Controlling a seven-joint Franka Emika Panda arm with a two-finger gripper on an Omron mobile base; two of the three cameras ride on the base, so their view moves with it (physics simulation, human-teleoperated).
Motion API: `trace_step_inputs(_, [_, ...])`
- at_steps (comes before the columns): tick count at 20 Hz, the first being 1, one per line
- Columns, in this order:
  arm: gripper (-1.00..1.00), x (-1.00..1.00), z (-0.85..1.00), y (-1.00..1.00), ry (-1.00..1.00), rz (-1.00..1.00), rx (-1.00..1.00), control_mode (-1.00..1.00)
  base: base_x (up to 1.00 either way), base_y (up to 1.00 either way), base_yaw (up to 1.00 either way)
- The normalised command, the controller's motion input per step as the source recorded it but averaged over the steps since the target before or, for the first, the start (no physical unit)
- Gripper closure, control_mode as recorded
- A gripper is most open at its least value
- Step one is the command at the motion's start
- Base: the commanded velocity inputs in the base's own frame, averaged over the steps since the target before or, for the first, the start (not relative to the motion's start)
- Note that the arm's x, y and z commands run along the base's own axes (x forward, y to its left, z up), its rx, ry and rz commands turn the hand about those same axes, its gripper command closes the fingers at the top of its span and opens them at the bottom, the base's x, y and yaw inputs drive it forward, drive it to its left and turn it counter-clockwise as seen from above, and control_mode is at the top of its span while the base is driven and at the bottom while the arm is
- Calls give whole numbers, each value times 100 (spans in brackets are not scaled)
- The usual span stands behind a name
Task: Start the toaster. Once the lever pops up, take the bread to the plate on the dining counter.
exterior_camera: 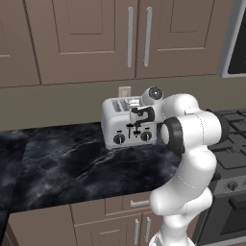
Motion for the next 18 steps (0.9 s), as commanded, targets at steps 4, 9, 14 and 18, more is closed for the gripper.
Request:
trace_step_inputs(4, [-100,0,0,0,0,0,0,-100,0,0,0])
trace_step_inputs(9, [-100,0,0,0,0,0,0,-100,0,0,0])
trace_step_inputs(14, [-100,0,0,0,0,0,0,-100,0,0,0])
trace_step_inputs(18, [-100,0,0,0,0,0,0,-100,0,0,0])
